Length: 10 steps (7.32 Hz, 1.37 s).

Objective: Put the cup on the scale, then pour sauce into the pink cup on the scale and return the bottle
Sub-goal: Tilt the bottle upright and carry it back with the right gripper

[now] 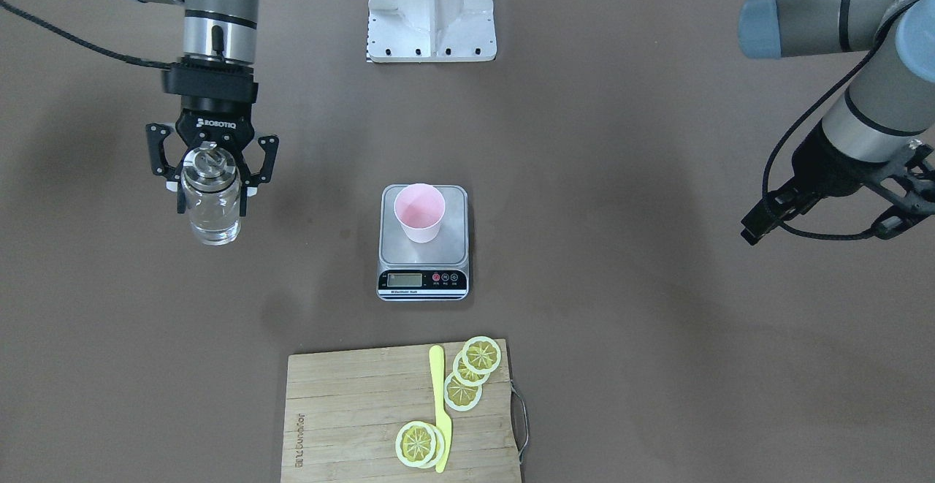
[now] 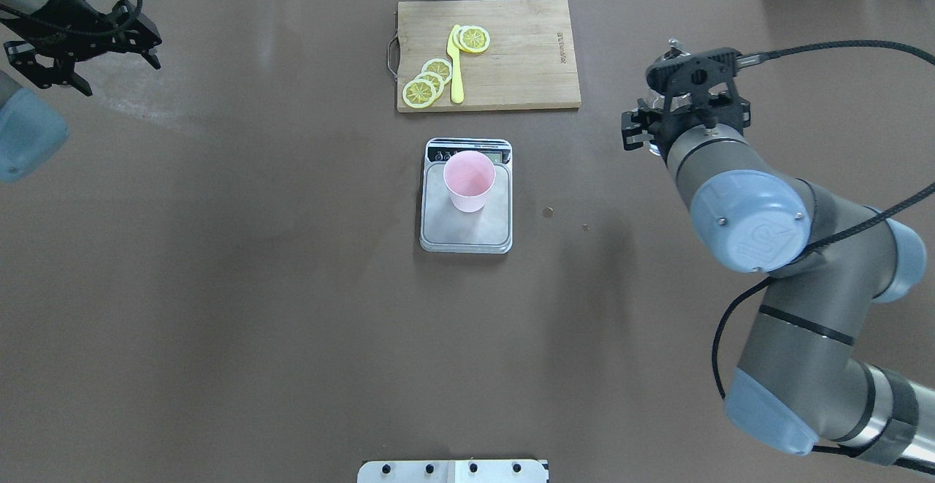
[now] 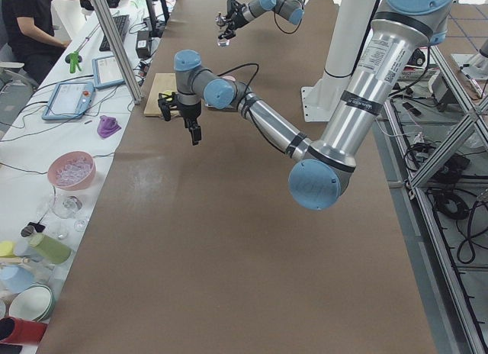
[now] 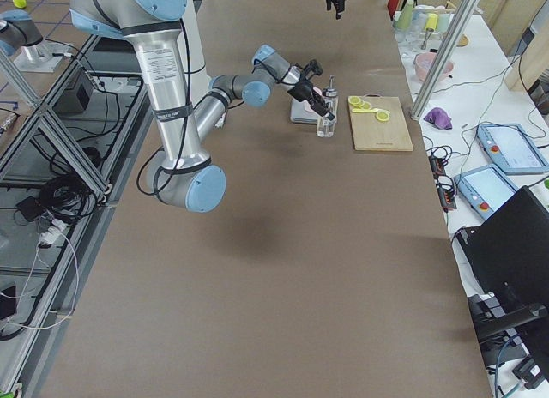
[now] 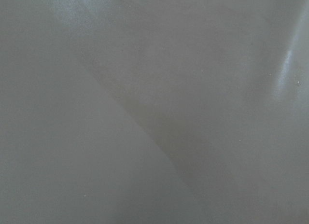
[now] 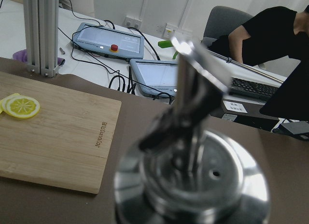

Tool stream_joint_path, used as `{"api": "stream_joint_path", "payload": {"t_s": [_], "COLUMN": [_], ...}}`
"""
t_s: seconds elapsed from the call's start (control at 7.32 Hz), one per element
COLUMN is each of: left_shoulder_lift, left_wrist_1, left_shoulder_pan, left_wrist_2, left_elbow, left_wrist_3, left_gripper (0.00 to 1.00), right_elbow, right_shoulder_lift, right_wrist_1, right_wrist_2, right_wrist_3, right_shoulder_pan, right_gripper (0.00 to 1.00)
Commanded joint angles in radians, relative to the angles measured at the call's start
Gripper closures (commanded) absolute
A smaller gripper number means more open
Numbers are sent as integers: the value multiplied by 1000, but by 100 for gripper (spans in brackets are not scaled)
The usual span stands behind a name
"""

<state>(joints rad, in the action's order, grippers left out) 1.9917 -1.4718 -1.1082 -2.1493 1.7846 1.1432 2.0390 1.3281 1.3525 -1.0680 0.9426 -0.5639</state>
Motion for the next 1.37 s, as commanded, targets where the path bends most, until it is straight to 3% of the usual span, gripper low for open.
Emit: {"api": "stream_joint_path", "payload": {"t_s": [0.0,0.41,0.68,1.23], "left_shoulder_lift": [2,15,15,15], "left_wrist_1": [1,2,2,2], "left_shoulder_pan": [1,1,1,4], "left_wrist_2": [2,3,8,40], "left_elbow": [15,18,18,18], "left_wrist_3": [0,4,6,7], "left_gripper": [2,2,2,2], "right_elbow": [-17,-181,-316,-407], "right_shoulder_lift": [121,111,108,59], "right_wrist_1": [-189,-371,-536,-549], "right_wrist_2": [-82,-82,-82,-82], "right_wrist_3": [19,191,199,185], "right_shoulder_pan": [-73,-96,-103,-102], "right_gripper": [100,100,100,100]}}
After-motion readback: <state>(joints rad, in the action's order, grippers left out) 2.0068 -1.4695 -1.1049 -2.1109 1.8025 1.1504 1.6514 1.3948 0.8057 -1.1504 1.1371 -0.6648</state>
